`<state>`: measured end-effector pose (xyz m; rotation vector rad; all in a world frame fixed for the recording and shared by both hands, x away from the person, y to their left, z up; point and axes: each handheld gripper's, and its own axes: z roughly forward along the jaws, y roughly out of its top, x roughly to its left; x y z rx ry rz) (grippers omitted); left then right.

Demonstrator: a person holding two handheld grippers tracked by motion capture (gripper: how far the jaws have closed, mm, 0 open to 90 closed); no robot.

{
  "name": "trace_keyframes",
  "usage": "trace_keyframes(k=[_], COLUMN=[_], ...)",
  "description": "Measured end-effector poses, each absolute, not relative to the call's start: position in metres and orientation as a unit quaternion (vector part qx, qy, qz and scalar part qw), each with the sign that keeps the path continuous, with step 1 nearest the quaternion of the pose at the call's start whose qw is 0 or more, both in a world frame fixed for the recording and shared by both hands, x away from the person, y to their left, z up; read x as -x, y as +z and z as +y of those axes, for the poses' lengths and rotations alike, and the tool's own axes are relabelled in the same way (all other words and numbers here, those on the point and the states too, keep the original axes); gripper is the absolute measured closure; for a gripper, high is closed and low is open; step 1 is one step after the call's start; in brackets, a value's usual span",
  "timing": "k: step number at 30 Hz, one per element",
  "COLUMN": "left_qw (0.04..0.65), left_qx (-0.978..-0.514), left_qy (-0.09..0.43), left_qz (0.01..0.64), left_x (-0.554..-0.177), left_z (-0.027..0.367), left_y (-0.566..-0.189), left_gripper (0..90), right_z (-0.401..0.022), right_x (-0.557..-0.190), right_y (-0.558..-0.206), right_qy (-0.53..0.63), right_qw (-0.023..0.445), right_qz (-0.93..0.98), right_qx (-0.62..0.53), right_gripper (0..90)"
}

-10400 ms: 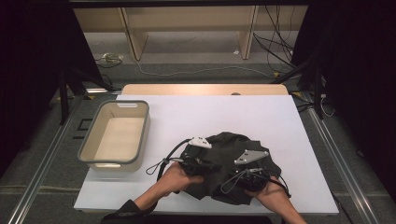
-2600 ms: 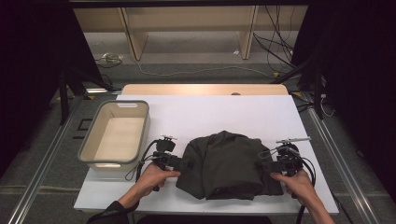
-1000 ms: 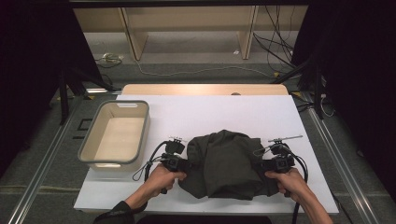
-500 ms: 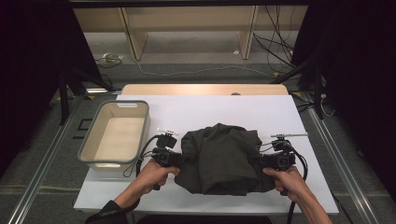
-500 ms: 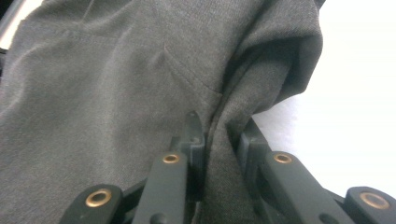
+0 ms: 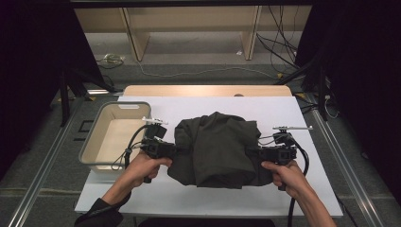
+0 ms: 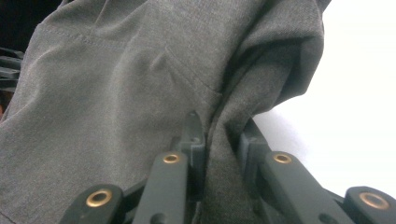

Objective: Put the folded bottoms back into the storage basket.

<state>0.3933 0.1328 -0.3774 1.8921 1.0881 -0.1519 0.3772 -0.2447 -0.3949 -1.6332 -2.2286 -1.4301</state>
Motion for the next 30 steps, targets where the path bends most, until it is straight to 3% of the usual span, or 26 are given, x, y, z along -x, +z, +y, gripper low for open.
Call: trace_keyframes(k=[12,30], left_qw=[0.475,0.509], left_qx=[-0.761,-0.714], left_qy=[-0.039,-0.008], left_qz=[0.441,0.481], left_x=[-0.406,-0.416], left_z=[0.161,0.222], left_y=[-0.346,-0.321], left_gripper=[78.6,78.3], right_z=[-0.217,-0.154], right_x=[-0.403,-0.437], right_y=[-0.364,-0.316], right_qy=[-0.482,-0.476], right_qw=[0.011,-0.018], right_qz=[-0.719,-0.748], right_qx=[0.501,0.462], right_gripper=[77.9,77.7])
